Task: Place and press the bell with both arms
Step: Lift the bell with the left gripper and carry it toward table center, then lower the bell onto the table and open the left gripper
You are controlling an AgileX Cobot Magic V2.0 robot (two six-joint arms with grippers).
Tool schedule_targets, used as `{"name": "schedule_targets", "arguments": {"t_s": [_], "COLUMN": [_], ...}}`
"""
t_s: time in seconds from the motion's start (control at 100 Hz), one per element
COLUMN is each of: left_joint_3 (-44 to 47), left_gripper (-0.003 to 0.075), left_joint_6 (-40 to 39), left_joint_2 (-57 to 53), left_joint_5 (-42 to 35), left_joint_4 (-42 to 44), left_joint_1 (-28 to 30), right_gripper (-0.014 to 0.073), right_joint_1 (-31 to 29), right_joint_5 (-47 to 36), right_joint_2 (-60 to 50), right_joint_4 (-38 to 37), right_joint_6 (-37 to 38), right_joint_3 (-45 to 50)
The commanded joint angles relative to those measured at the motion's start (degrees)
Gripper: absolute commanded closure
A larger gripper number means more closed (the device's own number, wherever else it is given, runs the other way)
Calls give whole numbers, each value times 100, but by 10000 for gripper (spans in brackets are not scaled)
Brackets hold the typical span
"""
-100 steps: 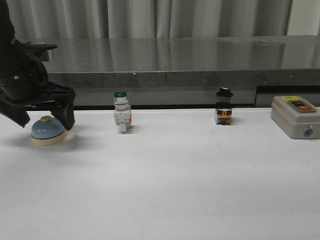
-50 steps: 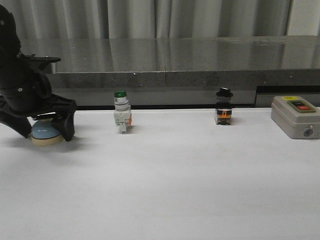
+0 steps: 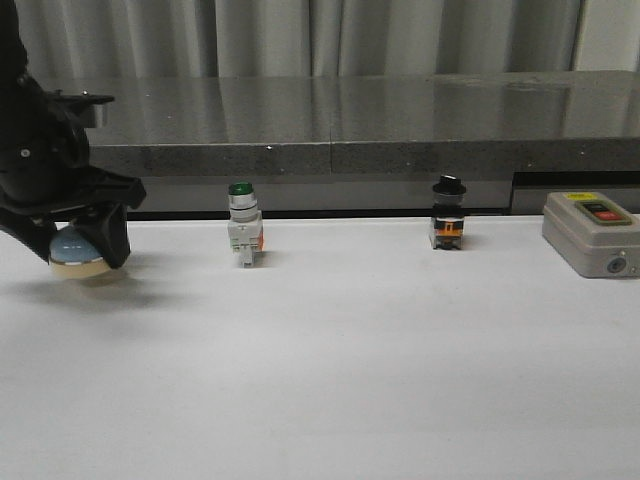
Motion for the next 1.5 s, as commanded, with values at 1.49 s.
{"name": "schedule_targets", "arguments": {"t_s": [1.49], "left_joint_3": [-1172], "left_gripper": [456], "left_joint_6": [0], "left_joint_2": [424], "left_joint_5": [-299], "left_joint_4": [-283], "left_joint_1": [-3343], "right_gripper": [658], "right_joint_1": [-32], "right_joint_5": [-467], "right_joint_2": [-120], "right_joint_4": [-65], "right_joint_6": [-42], "right_joint_3": [-111]}}
